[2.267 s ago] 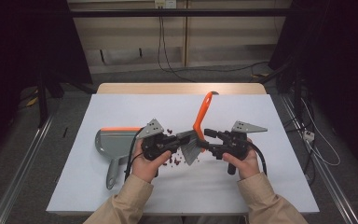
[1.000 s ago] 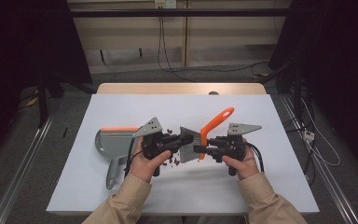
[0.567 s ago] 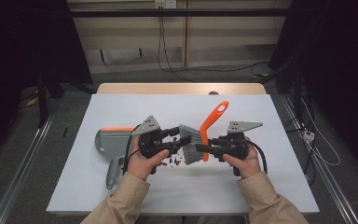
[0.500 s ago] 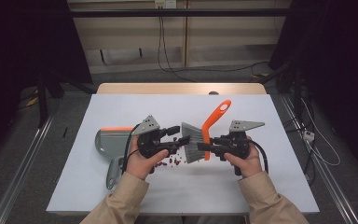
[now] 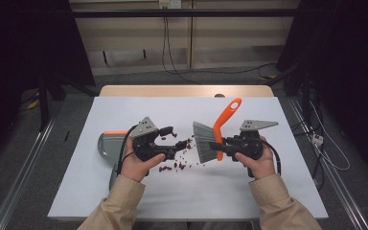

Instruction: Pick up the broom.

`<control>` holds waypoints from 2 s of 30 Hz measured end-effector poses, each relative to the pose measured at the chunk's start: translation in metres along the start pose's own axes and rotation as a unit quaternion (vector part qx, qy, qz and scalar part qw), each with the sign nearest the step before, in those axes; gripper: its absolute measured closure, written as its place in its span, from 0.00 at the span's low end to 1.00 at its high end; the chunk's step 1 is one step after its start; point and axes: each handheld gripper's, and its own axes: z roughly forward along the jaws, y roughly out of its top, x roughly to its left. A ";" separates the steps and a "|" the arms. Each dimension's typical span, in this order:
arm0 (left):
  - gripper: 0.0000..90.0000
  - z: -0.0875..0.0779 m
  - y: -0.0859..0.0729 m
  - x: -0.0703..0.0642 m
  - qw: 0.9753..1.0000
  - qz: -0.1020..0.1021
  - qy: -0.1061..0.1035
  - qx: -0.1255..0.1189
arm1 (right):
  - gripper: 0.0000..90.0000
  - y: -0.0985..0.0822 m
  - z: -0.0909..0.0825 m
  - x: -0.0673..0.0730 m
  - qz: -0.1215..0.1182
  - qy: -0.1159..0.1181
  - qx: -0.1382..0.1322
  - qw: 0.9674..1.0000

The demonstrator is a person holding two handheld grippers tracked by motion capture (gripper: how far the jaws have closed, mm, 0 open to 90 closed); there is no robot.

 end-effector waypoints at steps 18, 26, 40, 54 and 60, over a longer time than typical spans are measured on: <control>0.17 -0.028 -0.011 0.021 0.999 0.013 0.024 0.020 | 0.78 0.001 -0.024 -0.020 0.010 -0.078 0.032 0.996; 0.15 -0.044 -0.022 0.032 0.999 0.008 0.042 0.028 | 0.78 0.001 -0.029 -0.024 0.009 -0.096 0.046 0.994; 0.13 -0.072 -0.039 0.050 0.998 0.002 0.065 0.026 | 0.78 0.002 -0.041 -0.031 0.017 -0.127 0.065 0.990; 0.11 -0.084 -0.051 0.055 0.997 -0.012 0.073 0.032 | 0.78 -0.002 -0.046 -0.041 0.018 -0.160 0.099 0.982; 0.11 -0.086 -0.053 0.057 0.997 -0.014 0.074 0.033 | 0.78 -0.003 -0.049 -0.045 0.019 -0.176 0.114 0.978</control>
